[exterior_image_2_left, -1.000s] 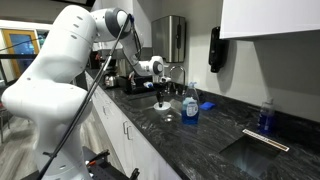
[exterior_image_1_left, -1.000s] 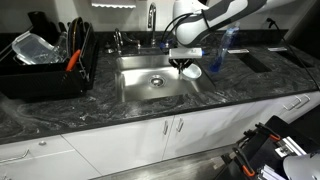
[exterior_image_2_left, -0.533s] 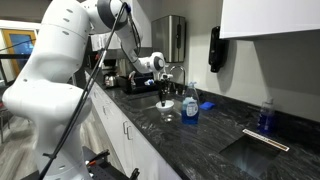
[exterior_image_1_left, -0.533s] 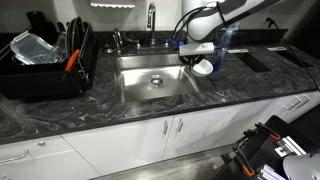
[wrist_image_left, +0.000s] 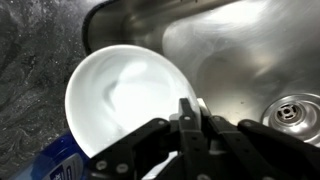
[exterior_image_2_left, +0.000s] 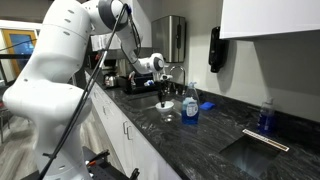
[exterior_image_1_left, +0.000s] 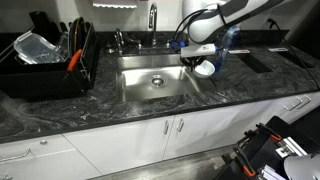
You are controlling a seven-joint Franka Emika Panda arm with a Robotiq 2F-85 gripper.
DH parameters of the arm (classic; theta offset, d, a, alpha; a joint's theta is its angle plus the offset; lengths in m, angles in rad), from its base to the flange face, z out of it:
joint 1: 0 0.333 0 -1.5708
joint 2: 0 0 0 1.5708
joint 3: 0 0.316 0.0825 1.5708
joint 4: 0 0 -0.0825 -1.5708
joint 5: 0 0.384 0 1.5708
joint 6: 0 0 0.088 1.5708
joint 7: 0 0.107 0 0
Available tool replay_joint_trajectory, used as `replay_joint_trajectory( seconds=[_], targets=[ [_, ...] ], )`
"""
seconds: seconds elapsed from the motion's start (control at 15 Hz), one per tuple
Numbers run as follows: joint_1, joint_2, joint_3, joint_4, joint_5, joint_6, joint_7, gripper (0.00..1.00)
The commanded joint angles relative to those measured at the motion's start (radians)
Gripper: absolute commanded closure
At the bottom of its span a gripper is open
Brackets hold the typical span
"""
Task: Pick the bowl in the sink and put it on the counter
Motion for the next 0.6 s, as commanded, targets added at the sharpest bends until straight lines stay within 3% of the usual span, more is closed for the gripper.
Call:
replay_joint_trajectory(
  seconds=[0.0,0.33,0.53],
  targets=[
    [-0.037,-0.022,-0.001,-0.005,-0.042,-0.077,-0.041,0.98],
    [-0.086,-0.046,-0.006,-0.051,-0.061,-0.072,-0.089,0.98],
    [-0.097,-0.113,-0.01,-0.182,-0.098,0.051,-0.111,0.98]
  ],
)
